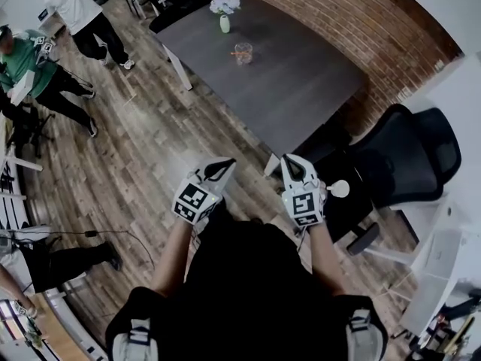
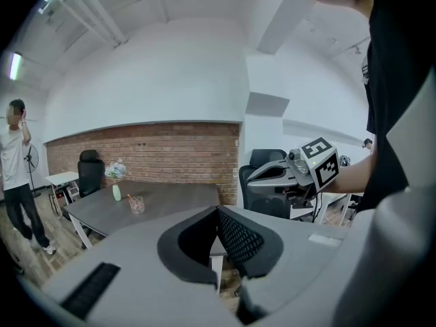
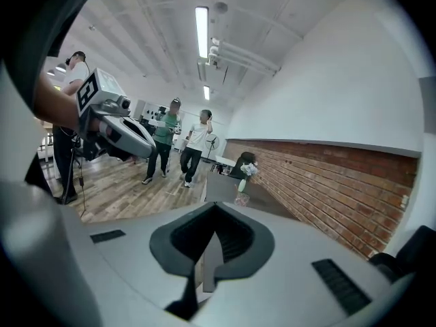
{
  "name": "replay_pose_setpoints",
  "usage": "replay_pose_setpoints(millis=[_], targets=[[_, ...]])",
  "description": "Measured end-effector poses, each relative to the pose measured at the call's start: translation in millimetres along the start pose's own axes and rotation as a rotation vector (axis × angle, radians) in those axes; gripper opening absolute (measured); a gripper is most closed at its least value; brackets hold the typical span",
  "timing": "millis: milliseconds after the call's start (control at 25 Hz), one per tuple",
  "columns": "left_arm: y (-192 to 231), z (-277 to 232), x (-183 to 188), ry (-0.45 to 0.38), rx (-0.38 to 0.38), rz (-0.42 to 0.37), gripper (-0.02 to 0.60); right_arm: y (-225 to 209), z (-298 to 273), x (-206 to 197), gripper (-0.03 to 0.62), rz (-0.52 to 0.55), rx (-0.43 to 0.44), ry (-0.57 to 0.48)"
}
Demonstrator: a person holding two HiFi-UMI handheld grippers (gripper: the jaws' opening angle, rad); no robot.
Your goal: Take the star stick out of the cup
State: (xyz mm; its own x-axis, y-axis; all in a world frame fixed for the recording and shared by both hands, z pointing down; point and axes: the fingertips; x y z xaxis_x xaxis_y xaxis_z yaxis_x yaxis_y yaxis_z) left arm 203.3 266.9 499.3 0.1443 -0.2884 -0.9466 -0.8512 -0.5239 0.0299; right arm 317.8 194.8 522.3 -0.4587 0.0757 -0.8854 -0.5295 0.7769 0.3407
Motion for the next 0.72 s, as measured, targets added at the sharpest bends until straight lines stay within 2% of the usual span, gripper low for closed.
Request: replay_pose_setpoints(millis=[440, 720], targets=[[54, 10, -7, 0.015, -0.010, 0.023, 0.002, 14, -42, 9, 0.000, 0.028, 0.000, 0.045], [99, 14, 1, 0.000, -0.033, 0.009, 0.002, 17, -72, 21, 0.000, -0.004, -0.032, 0.085]])
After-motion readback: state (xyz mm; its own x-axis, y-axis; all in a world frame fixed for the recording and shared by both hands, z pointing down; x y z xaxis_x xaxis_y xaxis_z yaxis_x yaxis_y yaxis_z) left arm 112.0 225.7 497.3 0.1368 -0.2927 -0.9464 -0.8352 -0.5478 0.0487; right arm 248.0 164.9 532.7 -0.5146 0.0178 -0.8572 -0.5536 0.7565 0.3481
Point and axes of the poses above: the fingertips, and each gripper's own axes: z backward along the fingers, y to its left, x out of its top, and after that the axes turned 4 degrees about -x, right-handed
